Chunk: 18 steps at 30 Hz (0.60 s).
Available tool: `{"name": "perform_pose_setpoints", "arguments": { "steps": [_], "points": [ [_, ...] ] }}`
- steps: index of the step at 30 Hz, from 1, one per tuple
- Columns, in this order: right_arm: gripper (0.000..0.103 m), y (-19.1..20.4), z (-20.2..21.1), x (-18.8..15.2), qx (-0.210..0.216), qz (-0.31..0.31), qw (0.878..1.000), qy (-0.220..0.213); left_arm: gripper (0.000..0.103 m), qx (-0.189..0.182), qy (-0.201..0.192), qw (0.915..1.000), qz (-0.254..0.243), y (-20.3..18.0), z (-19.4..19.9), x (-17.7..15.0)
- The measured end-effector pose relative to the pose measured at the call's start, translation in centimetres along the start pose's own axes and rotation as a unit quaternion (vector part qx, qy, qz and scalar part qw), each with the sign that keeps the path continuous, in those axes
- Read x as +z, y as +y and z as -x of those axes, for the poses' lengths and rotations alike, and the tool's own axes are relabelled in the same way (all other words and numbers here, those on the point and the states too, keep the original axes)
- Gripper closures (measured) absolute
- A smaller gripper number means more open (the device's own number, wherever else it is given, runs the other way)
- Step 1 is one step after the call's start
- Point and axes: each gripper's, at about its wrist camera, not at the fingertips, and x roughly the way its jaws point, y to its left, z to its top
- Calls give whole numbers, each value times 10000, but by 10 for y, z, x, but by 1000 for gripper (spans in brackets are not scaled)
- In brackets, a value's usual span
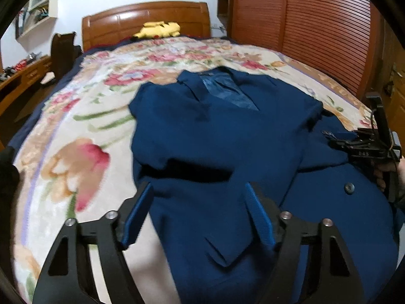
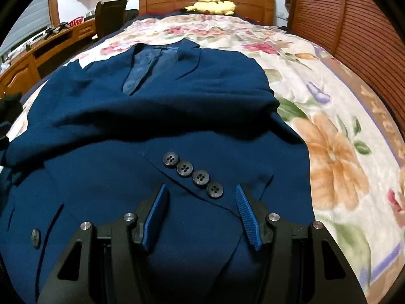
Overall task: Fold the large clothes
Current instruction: 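Grasp the jacket side with the left tool and fold it toward the center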
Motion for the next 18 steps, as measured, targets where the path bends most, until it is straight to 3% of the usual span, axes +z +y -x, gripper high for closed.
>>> {"name": "perform_pose_setpoints", "arguments": {
  "steps": [7,10,14,18],
  "points": [
    [45,10,3,-8,77,-91,9999,-121,43,-399,252,9989,-83,-9,-4,-4],
    [44,15,5,-9,127,-111,9998,-130,69,-510,414,9976,-200,-17,-7,-8],
    [44,-19,-4,-10,442,-368,9982,-139,90,-293,420,9980,-359,-29,-5,-12],
    [44,-22,-5,-11,489,-405,9979,-161,94,109,144,9988,-459,-44,12,-7]
  ]
}}
